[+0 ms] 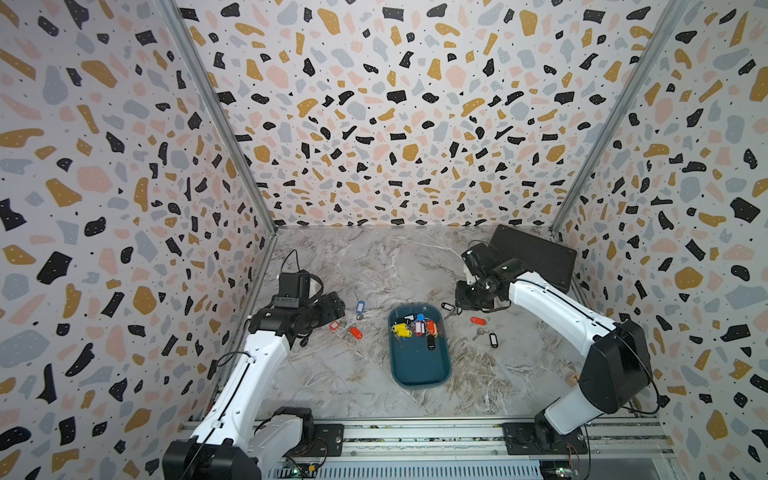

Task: Take the keys out of the storage box
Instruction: Place the key at the center of the board.

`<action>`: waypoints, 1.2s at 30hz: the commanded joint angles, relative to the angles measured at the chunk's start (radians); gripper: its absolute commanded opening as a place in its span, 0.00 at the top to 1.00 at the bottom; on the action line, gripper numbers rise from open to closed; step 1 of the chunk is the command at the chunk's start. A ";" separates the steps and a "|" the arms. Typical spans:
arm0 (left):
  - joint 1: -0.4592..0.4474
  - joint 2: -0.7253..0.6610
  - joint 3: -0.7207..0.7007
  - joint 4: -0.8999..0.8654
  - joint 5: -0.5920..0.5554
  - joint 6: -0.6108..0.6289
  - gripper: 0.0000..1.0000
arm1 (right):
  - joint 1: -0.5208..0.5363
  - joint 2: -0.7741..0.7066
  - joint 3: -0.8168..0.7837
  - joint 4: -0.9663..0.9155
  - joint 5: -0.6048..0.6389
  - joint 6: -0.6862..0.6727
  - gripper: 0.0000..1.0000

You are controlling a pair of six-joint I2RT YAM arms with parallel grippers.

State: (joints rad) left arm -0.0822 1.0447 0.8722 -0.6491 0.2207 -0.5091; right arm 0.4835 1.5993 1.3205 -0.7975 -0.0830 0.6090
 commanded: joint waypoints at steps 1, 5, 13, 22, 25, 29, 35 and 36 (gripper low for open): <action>0.002 0.010 0.002 0.025 0.031 0.015 0.16 | -0.098 0.030 0.023 -0.050 -0.012 -0.095 1.00; 0.003 0.022 0.002 0.026 0.048 0.018 0.16 | -0.226 0.072 0.010 -0.039 -0.018 -0.134 1.00; -0.009 0.040 -0.001 0.023 0.065 0.017 0.15 | -0.378 0.154 -0.028 0.016 -0.047 -0.159 1.00; -0.114 0.060 0.006 0.019 0.028 0.039 0.14 | -0.413 0.120 -0.081 0.026 -0.073 -0.167 0.55; -0.173 0.042 0.019 -0.010 0.001 0.060 0.15 | -0.414 0.049 -0.105 0.000 -0.084 -0.175 0.52; -0.286 0.025 0.081 -0.087 -0.061 0.084 0.17 | -0.412 -0.106 -0.184 -0.013 -0.119 -0.183 0.53; -0.504 0.108 0.219 -0.155 -0.138 0.098 0.22 | -0.408 -0.313 -0.248 -0.081 -0.166 -0.202 0.60; -0.533 0.130 0.238 -0.157 -0.145 0.109 0.23 | -0.408 -0.335 -0.249 -0.097 -0.165 -0.205 0.62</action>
State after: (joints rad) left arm -0.5552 1.1297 1.0592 -0.7704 0.1280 -0.4355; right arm 0.0715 1.3190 1.0794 -0.8177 -0.2222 0.4217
